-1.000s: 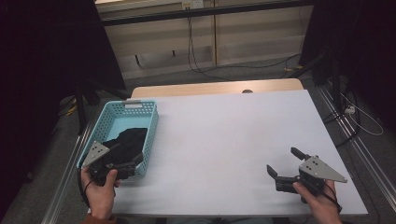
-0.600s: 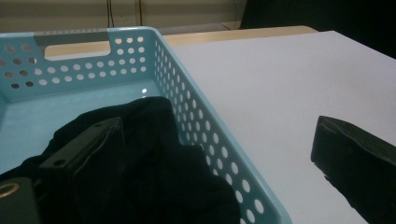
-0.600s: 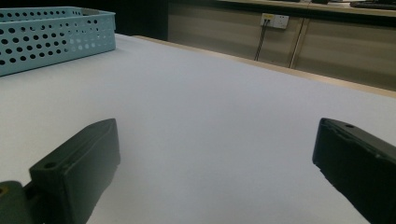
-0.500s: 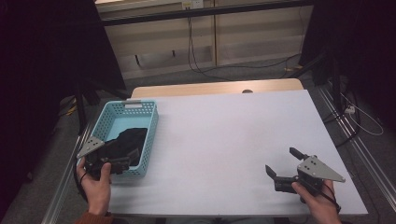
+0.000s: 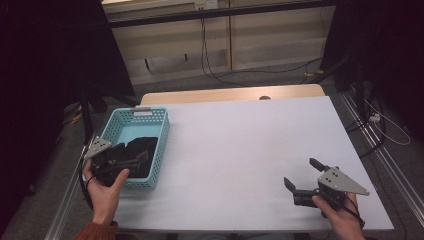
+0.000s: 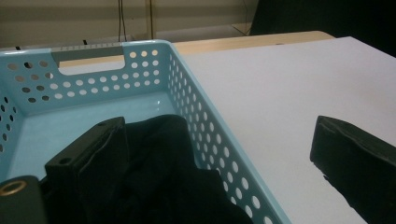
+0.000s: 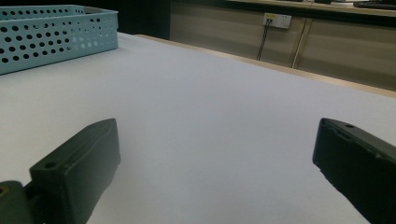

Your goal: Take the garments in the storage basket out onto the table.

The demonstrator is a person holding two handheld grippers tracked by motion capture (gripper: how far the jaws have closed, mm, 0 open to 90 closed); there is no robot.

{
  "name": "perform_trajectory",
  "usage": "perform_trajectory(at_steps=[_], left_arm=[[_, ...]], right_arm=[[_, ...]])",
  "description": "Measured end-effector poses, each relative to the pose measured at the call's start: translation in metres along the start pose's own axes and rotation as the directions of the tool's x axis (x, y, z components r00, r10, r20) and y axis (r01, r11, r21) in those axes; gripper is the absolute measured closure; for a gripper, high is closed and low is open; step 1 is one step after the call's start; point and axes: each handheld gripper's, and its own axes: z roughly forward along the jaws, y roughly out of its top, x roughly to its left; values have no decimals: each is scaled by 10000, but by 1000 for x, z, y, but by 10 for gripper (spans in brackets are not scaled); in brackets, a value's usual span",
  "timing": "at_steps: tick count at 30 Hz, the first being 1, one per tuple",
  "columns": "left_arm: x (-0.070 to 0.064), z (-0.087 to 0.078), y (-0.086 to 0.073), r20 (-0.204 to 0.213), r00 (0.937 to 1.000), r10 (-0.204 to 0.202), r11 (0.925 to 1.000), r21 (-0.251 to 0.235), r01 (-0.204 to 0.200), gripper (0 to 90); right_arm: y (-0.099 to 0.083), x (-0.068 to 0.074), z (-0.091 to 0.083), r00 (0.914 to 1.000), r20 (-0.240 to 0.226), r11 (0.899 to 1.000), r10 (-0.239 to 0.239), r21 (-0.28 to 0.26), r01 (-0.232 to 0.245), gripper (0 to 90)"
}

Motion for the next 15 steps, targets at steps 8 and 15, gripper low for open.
perform_trajectory(at_steps=[8,15], left_arm=[[13,7,4,-85,9998,-194,9983,547,198,40],[21,15,7,-280,9988,-400,9923,1166,430,44]], right_arm=[[0,1,0,10000,-19,10000,22,44,-22,0],[0,1,1,10000,-38,10000,27,53,-27,0]])
